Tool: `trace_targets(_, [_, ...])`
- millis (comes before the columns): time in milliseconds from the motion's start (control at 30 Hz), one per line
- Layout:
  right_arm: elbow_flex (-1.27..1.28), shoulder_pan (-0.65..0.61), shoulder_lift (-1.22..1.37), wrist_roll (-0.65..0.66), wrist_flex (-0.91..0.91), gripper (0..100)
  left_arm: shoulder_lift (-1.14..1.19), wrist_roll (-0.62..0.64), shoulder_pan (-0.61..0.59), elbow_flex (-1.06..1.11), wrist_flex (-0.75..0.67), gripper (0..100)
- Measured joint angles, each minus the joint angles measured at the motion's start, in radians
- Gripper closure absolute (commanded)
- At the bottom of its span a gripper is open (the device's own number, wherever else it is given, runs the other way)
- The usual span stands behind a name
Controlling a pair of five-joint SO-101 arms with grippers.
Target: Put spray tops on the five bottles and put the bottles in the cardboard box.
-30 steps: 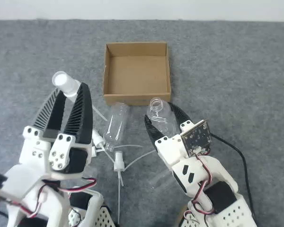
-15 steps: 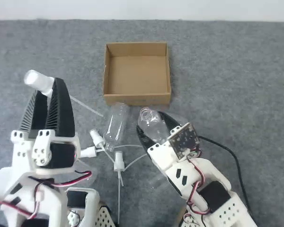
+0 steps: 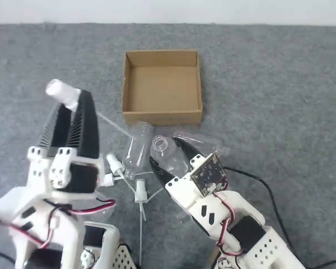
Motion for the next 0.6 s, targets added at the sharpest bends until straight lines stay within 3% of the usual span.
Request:
trace_targets(333, [0.0, -0.046, 0.0, 0.0, 0.0, 89.4, 0.0, 0.002, 0.031, 0.032, -0.002, 99])
trace_targets(600, [0.0, -0.044, 0.0, 0.0, 0.0, 89.4, 0.0, -0.035, 0.144, 0.101, -0.028, 99])
